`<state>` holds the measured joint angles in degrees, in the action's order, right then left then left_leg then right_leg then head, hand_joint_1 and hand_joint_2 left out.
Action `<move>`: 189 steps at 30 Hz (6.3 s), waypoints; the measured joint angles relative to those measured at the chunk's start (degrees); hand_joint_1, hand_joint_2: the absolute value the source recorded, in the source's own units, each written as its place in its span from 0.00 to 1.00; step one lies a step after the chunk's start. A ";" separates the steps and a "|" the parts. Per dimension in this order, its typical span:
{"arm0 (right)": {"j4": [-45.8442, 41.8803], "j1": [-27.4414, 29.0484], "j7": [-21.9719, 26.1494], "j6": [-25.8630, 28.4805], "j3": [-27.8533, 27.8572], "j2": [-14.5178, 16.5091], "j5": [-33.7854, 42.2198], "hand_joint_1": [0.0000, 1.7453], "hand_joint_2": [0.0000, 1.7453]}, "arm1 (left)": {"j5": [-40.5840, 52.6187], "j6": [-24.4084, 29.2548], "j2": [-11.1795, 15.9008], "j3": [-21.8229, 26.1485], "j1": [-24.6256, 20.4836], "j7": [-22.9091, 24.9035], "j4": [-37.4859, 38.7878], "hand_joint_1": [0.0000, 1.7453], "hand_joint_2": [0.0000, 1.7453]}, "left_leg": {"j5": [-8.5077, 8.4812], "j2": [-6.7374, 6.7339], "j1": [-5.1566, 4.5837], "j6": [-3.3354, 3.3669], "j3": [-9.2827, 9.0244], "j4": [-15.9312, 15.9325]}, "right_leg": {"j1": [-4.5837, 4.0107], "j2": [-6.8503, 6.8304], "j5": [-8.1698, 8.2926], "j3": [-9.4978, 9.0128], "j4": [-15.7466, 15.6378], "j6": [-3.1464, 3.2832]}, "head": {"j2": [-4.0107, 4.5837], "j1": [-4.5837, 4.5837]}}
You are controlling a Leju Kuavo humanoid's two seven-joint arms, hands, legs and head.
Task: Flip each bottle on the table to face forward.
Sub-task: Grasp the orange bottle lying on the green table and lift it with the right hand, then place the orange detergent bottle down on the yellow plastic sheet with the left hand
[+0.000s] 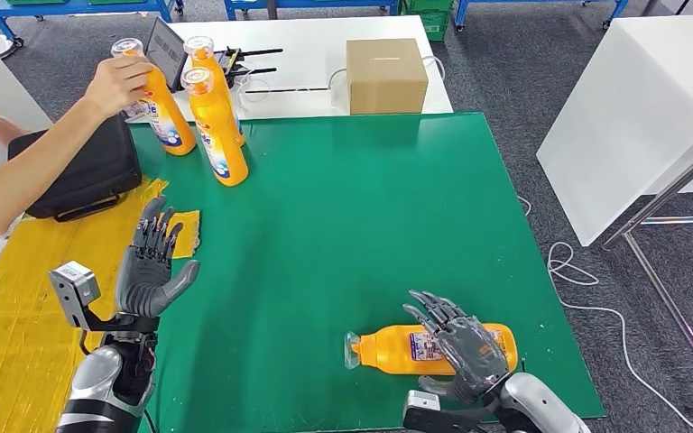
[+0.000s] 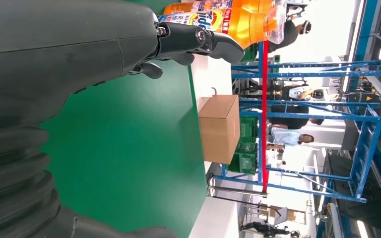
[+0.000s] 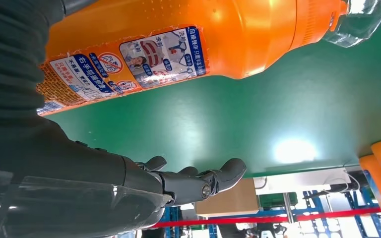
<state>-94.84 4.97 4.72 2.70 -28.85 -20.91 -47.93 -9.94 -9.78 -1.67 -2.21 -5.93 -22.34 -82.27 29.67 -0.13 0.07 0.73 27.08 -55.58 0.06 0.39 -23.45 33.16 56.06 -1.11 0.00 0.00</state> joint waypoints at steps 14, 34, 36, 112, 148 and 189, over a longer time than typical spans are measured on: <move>0.85 -0.04 -3.51 0.07 -0.27 -0.36 -3.04 0.00 1.00 | 0.12 0.03 -0.07 0.00 0.10 0.50 0.00 0.00 1.00 | 0.00 0.00 0.00 0.00 0.01 0.00 | 0.00 0.00 0.00 0.00 0.00 0.00 | 0.00 0.00; 13.31 -5.22 -16.46 1.08 1.23 2.32 -16.73 0.00 1.00 | -1.81 0.97 -1.26 1.91 1.76 3.93 -0.17 0.00 1.00 | 0.01 -0.09 0.00 0.01 -0.32 0.01 | 0.00 0.06 0.01 -0.32 -0.03 -0.01 | 0.00 -0.01; 13.64 -5.35 -16.50 1.07 1.38 2.55 -16.81 0.00 1.00 | -1.81 0.97 -1.32 1.94 1.79 3.93 -0.17 0.00 1.00 | 0.01 -0.09 0.00 0.01 -0.38 0.01 | 0.00 0.06 0.01 -0.38 -0.03 -0.01 | 0.00 -0.01; 22.66 -15.69 9.55 17.34 20.32 21.24 25.30 1.00 1.00 | -4.46 -6.46 -1.23 -8.85 -1.54 5.34 3.48 0.00 1.00 | -0.03 -0.02 0.00 0.01 -0.26 0.00 | 0.00 0.03 0.02 -0.23 0.01 -0.01 | 0.00 -0.01; 48.57 -28.25 18.57 15.20 5.87 38.16 33.46 1.00 1.00 | 0.17 4.27 -5.49 -26.50 -15.99 4.69 13.03 0.00 1.00 | -0.07 -0.01 0.01 0.00 -0.12 -0.01 | -0.02 0.01 0.02 -0.07 0.05 -0.01 | 0.00 -0.02; 58.21 -32.42 17.46 23.63 -4.76 39.86 25.96 1.00 1.00 | -6.43 4.04 -5.61 -26.77 -17.22 4.45 16.83 1.00 1.00 | -0.07 -0.01 0.00 0.00 -0.11 -0.02 | -0.01 0.01 0.03 -0.05 0.04 -0.01 | 0.00 -0.01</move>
<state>-36.63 -27.44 22.18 26.34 -33.61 18.95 -21.98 -16.38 -5.74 -7.28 -28.98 -23.14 -17.89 -65.44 29.60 -0.14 0.07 0.73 26.97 -55.60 0.05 0.40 -23.42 33.11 56.10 -1.11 0.00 -0.01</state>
